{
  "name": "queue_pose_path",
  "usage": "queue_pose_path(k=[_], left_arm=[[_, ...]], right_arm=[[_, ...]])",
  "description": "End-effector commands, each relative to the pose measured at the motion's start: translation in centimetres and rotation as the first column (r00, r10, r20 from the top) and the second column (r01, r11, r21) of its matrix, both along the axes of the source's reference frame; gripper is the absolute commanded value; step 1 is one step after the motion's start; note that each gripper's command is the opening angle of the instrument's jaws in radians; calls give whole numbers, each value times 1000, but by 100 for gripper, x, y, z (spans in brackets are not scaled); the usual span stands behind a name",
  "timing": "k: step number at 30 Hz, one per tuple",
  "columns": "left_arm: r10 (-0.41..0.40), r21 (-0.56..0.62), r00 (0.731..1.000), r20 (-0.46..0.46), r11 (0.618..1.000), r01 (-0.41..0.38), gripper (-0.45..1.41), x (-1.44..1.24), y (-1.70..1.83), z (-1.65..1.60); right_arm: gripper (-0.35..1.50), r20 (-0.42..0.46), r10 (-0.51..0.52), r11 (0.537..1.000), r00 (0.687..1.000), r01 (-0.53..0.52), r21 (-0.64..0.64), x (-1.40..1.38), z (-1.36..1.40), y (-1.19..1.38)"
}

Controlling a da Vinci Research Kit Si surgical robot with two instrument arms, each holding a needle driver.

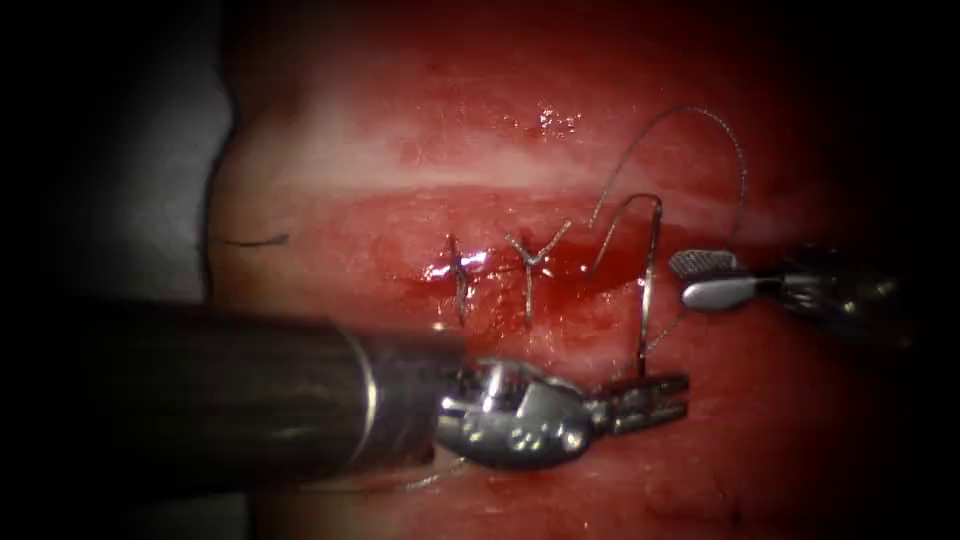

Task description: Wound Closure

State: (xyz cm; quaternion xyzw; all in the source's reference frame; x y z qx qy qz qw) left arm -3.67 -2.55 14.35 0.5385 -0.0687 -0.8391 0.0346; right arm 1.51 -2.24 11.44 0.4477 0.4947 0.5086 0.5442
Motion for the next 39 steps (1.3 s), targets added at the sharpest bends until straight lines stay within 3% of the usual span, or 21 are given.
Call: queue_pose_path(k=[1,6,10,14,16,35,38,39], left_arm=[[0,-2,1000,-8,1000,0,-45,-4,-8,9],[-15,-47,998,-55,999,13,-45,-8,-9,18],[-21,-55,998,-65,998,18,-45,-11,-12,20],[-22,-64,997,-76,998,17,-45,-10,-11,20],[-25,-62,997,-78,998,20,-45,-9,-11,21],[-26,-57,997,-76,998,21,-45,-12,-13,19],[-26,-57,997,-76,998,22,-45,-12,-14,17],[-26,-57,997,-76,998,22,-45,-12,-14,17]], right_arm=[[110,-8,-5,1000,1000,6,19,6,4,-10],[103,-4,-3,998,1000,4,55,17,-7,-7],[111,19,22,998,1000,-24,66,28,-15,2],[101,148,68,995,987,-77,56,35,-24,14],[101,167,86,994,982,-96,53,35,-25,18],[94,239,83,996,967,-88,13,65,-18,15],[78,242,81,996,967,-87,12,65,-16,14],[36,243,78,996,967,-84,12,65,-16,13]])
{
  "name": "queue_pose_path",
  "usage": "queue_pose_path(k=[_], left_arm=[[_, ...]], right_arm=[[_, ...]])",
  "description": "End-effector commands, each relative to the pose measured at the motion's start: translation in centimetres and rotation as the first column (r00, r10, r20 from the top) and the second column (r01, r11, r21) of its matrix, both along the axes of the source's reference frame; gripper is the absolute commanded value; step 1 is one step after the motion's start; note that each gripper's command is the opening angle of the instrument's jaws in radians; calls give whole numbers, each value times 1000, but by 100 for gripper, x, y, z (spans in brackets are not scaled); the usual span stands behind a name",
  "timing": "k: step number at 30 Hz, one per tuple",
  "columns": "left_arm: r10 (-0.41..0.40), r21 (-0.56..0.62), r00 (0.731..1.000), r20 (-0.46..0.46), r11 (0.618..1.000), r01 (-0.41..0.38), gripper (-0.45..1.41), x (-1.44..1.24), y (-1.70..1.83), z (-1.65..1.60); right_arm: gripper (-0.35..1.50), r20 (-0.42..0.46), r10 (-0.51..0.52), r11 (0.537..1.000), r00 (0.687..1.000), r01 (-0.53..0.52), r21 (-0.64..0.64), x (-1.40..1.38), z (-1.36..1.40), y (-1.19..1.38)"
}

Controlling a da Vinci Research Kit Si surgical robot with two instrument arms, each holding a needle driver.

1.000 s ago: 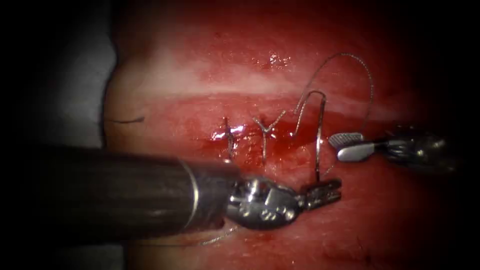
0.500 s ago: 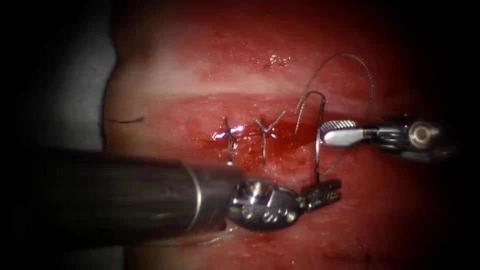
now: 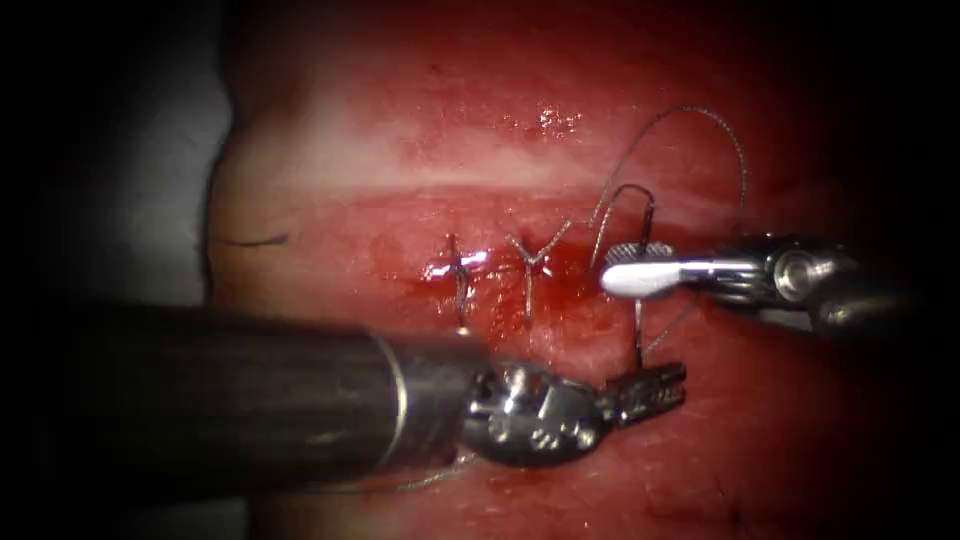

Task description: Wound Closure

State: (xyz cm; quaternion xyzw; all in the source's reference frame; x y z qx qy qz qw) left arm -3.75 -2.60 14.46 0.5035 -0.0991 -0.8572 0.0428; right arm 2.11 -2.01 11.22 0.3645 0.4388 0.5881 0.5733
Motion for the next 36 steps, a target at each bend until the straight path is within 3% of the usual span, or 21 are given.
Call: queue_pose_path(k=[1,2,6,7,8,9,12,15,18,19,20,21,22,23,24,26,36], left_arm=[[1,4,1000,0,1000,-1,-45,-4,-9,5],[1,4,1000,0,1000,-1,-45,-4,-8,5],[1,4,1000,0,1000,-1,-45,-4,-8,5],[0,5,1000,0,1000,0,-1,-3,-8,5],[-9,22,1000,2,1000,9,72,-3,-6,4],[-57,115,998,9,992,55,109,-1,-2,2],[-107,293,993,51,952,88,130,6,2,-8],[-114,331,992,55,939,89,124,18,-2,-20],[-119,349,991,60,933,90,124,25,-2,-24],[-132,392,989,60,915,98,103,35,1,-24],[-132,392,989,60,915,98,103,35,1,-24],[-136,402,989,60,910,101,76,37,3,-22],[-148,431,988,51,895,112,7,41,10,-14],[-158,459,987,36,880,124,-15,42,14,-8],[-158,459,987,36,880,124,-15,42,14,-8],[-125,472,992,-3,874,112,-45,44,23,11],[-41,519,985,-170,846,124,-45,51,34,87]], right_arm=[[-15,8,-18,1000,1000,18,7,3,6,-11],[-35,108,-45,999,993,45,3,2,7,-14],[-35,167,-55,998,984,58,-12,-1,9,-16],[-35,164,-48,999,985,51,-14,-4,9,-14],[-35,157,-44,998,987,50,-32,-9,9,-12],[-35,154,-41,996,987,53,-73,-13,10,-9],[-35,130,-18,985,991,40,-170,-26,12,-1],[-35,116,-23,962,993,54,-268,-39,19,10],[-35,108,-18,956,994,49,-289,-43,21,14],[-35,74,-8,946,997,32,-323,-44,23,16],[-35,74,-8,946,997,32,-323,-44,23,16],[-35,61,-7,943,998,27,-331,-43,22,15],[-35,43,-14,925,999,29,-380,-40,21,12],[-35,37,-16,917,999,29,-397,-38,20,11],[-35,37,-16,917,999,29,-397,-38,20,11],[-35,16,-25,885,1000,29,-466,-31,15,7],[-35,17,-32,812,999,36,-583,-26,3,6]])
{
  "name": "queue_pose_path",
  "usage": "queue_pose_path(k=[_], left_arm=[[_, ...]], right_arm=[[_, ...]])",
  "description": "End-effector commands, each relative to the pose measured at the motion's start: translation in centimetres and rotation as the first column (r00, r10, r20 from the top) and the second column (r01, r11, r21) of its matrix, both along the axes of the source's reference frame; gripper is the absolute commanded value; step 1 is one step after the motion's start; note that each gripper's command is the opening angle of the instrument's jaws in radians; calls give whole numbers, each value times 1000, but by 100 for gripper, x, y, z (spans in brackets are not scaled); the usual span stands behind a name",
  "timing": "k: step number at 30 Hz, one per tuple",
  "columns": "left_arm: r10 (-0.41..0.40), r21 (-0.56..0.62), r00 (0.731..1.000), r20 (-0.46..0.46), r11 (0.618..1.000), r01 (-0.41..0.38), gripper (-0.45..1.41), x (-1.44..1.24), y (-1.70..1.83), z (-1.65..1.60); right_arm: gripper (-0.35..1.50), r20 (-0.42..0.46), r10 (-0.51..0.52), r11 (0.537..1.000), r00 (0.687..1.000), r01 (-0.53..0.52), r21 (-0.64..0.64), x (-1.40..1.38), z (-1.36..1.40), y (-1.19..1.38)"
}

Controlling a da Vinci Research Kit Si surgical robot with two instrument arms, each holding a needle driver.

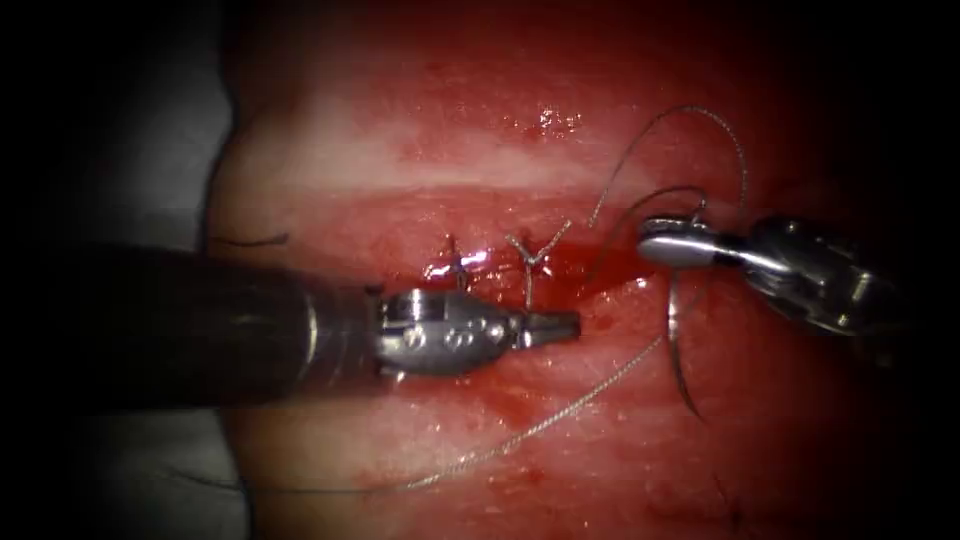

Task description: Wound Closure

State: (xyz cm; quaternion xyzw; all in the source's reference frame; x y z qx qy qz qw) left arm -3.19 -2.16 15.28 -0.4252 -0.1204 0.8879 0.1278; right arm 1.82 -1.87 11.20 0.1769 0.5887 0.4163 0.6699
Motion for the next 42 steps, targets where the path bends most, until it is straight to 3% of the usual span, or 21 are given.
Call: queue_pose_path(k=[1,4,15,20,26,32,39,40,42], left_arm=[[4,8,1000,-16,1000,-4,-45,-4,-10,13],[30,5,995,-98,1000,-30,-45,-5,-5,46],[27,16,982,-189,1000,-24,-45,-39,11,57],[54,22,948,-312,999,-49,-45,-35,23,76],[33,9,936,-350,999,-32,-45,-28,43,91],[37,10,920,-390,999,-36,-45,-37,41,108],[113,57,873,-475,994,-98,-45,-31,53,128],[149,80,853,-500,989,-125,-45,-29,51,133],[201,129,846,-494,979,-158,-45,-30,45,138]], right_arm=[[-35,-3,1,1000,1000,-1,-5,4,4,-9],[-35,-17,-7,999,1000,6,-38,9,2,-11],[-35,-7,-12,996,1000,11,-91,20,1,-13],[-35,-7,-14,995,1000,13,-103,20,-1,-15],[-35,2,-16,991,1000,16,-131,21,0,-15],[-35,3,-12,989,1000,12,-151,21,2,-12],[-35,14,-16,982,1000,19,-190,21,3,-11],[-35,15,-13,978,1000,15,-209,21,4,-8],[-35,17,-7,974,1000,11,-228,20,6,-5]])
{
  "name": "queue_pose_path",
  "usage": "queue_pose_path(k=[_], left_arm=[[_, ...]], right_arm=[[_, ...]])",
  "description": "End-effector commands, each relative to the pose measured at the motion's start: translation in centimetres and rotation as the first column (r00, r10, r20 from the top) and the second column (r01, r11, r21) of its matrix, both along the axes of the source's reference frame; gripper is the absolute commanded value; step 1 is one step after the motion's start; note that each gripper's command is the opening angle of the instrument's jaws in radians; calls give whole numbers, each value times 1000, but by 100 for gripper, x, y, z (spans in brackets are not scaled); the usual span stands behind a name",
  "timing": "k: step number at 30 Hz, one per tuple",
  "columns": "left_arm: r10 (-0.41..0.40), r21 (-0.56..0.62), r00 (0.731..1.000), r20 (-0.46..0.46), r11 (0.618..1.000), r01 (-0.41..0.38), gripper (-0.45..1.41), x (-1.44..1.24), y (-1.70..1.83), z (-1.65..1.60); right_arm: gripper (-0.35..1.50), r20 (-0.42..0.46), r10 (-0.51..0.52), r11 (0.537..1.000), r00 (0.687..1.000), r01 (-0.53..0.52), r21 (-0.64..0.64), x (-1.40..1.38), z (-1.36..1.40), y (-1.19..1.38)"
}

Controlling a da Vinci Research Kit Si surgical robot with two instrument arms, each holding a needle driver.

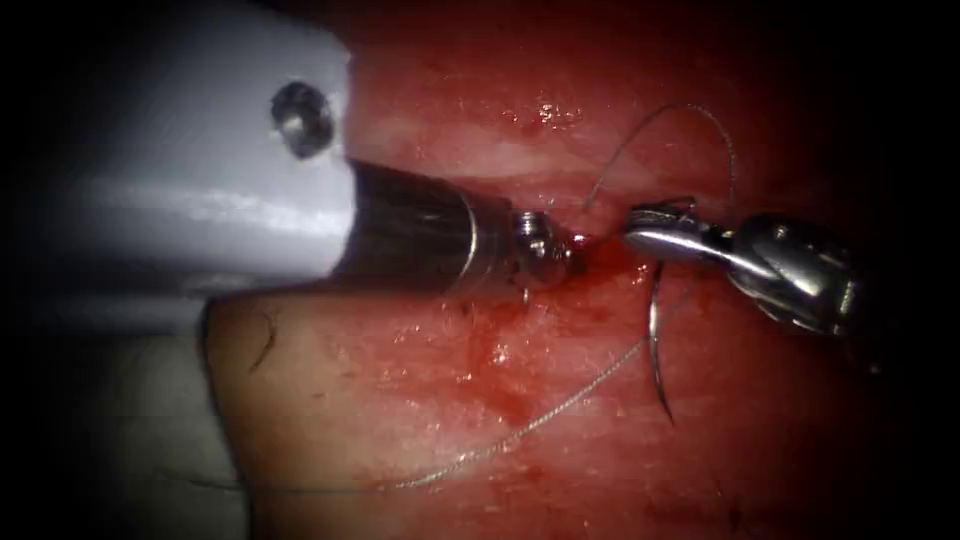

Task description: Wound Closure

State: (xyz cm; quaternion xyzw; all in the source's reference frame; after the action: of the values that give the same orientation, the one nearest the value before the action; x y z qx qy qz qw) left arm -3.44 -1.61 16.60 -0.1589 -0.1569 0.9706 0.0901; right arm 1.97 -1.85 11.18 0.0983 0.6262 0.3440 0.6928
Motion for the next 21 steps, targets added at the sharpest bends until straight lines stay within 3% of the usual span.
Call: queue_pose_path(k=[1,6,10,14,21], left_arm=[[13,23,1000,5,1000,-13,-45,-6,-12,8],[32,120,999,42,992,-37,-45,-15,-33,14],[33,200,995,97,978,-52,-45,-21,-49,0],[36,218,991,132,974,-64,-45,-19,-50,-27],[40,227,988,146,971,-73,-45,-8,-59,-40]], right_arm=[[-35,2,3,1000,1000,-3,-18,5,10,-3],[-35,12,23,994,1000,-21,-109,5,21,13],[-35,53,31,976,998,-19,-215,11,41,28],[-35,92,39,946,995,-7,-323,17,70,27],[-35,137,45,890,990,22,-455,22,103,14]])
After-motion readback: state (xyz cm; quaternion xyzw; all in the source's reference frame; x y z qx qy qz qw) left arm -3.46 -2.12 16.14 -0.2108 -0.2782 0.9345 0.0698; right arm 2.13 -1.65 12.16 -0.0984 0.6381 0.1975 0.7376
